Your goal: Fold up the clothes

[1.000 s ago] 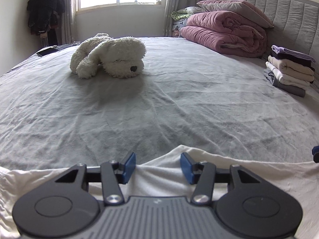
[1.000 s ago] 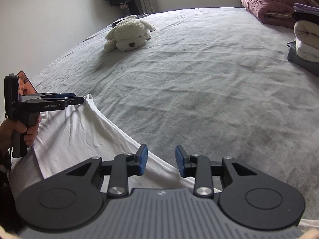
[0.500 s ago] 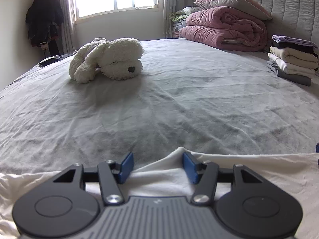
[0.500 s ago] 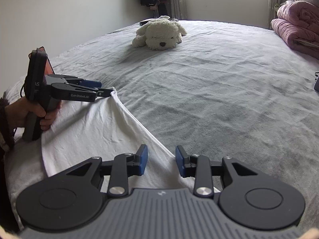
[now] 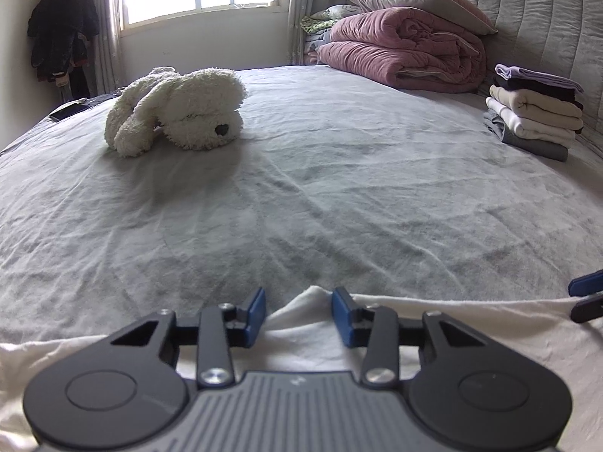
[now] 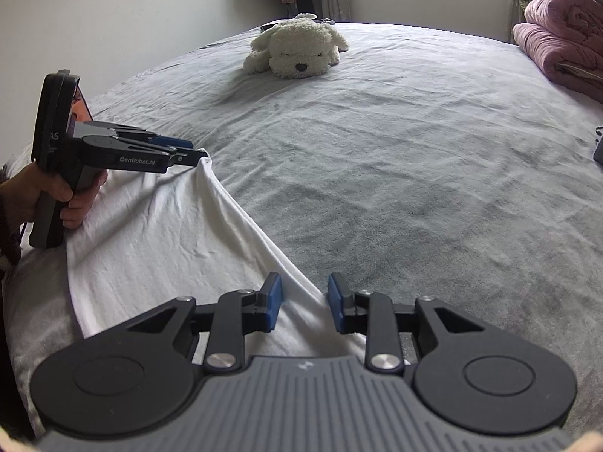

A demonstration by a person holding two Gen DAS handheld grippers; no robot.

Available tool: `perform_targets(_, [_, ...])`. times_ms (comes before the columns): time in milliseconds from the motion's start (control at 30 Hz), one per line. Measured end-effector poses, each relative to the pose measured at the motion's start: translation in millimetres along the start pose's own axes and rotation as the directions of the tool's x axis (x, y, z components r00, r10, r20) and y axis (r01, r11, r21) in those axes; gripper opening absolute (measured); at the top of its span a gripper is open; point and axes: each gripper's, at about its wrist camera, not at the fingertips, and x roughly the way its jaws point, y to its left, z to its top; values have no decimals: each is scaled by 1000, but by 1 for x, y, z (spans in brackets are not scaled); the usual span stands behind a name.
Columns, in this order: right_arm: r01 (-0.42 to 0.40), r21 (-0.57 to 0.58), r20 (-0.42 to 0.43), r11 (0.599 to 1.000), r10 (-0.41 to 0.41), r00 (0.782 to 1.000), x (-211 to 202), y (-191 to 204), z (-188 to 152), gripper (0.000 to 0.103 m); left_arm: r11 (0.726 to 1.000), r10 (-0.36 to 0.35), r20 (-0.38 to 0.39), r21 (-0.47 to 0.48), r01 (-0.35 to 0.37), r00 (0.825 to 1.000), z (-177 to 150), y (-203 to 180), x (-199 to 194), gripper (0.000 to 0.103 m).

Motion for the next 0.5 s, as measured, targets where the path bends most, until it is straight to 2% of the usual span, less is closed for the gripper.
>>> perform_targets(33, [-1,-2,-2,1000,1,1000,1,0,0,24,1000,-3,-4,-14,3,1000,1,0,1,30])
perform_targets(67, [-1,-1,-3,1000,1,1000,2,1,1,22,1000,-7,-4,-27,7,1000,2,-1,2,16])
perform_targets(133, [2,0,-3,1000,-2,1000,4,2,1,11,999,-3,4,-44,3,1000,3,-4,2,6])
perform_targets(233, [18,-5,9,1000,-18,1000,4,4,2,5,999,28,35,-40,-27,999,1,-10,2,4])
perform_targets(367, [46,-27,34,999,-45,998,-1,8,1,4,997,31,68,-76,-26,997,-3,-5,1,4])
perform_targets(500, [51,-25,25,998,-50,998,6,6,-1,4,997,49,59,-64,-45,997,-3,-8,6,5])
